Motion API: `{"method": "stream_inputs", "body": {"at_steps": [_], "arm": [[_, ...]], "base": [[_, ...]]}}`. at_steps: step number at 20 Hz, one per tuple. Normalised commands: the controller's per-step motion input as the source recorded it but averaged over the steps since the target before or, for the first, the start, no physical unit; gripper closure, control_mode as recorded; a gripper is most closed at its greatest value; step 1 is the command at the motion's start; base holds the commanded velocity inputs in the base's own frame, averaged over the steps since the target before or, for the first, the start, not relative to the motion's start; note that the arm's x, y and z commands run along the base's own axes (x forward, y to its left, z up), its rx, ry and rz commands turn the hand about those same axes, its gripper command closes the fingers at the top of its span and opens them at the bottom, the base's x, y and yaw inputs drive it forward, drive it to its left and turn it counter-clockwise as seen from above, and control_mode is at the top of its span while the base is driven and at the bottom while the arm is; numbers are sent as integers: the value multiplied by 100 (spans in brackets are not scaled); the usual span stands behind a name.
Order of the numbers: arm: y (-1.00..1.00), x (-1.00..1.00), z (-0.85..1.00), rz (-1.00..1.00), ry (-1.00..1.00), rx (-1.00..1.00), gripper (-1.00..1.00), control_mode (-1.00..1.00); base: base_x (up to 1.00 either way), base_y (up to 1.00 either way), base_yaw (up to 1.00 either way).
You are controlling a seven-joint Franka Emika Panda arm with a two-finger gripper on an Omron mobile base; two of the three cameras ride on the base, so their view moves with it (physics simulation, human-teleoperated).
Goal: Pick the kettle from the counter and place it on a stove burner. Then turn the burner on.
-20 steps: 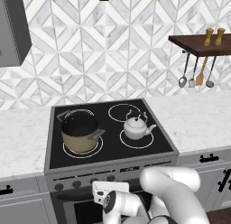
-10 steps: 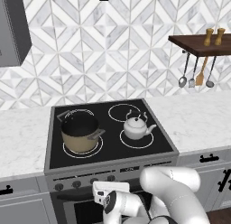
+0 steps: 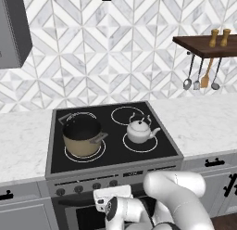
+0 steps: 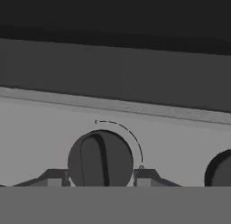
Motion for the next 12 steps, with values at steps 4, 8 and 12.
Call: {"method": "stream_inputs", "body": {"at_steps": [4, 8, 12], "arm": [[37, 0, 2, 14, 0, -45, 100, -100], [41, 0, 0, 19, 0, -49, 100, -100], [39, 0, 2, 21, 0, -47, 100, -100]], "base": [[0, 0, 0], [0, 0, 0], [0, 0, 0]]}}
